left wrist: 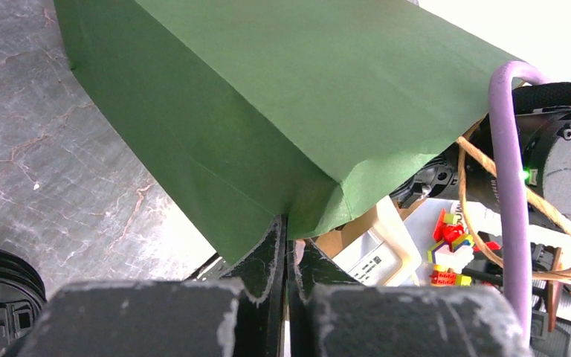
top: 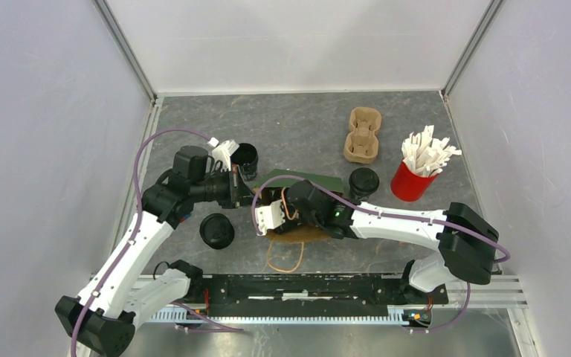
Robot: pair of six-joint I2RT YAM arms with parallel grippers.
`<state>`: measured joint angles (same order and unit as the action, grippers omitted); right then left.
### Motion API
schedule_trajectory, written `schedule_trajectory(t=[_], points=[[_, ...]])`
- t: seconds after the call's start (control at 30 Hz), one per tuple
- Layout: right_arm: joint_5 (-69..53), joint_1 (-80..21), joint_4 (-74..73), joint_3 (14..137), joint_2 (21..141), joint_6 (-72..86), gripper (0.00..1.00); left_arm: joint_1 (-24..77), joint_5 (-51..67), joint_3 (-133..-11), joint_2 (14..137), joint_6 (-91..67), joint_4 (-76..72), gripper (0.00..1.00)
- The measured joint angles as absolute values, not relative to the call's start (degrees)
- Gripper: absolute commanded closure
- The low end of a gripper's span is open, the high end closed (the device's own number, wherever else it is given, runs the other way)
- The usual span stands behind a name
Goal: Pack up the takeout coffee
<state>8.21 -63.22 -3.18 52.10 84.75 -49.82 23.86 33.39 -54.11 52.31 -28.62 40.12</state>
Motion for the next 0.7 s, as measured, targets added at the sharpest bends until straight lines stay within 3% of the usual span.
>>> schedule_trajectory(t=[0.7], points=[[10.22,-63.26,-0.89,52.10,86.48,-49.76,0.24,23.68,33.08,-53.28,52.23,-29.23,38.81,0.98]])
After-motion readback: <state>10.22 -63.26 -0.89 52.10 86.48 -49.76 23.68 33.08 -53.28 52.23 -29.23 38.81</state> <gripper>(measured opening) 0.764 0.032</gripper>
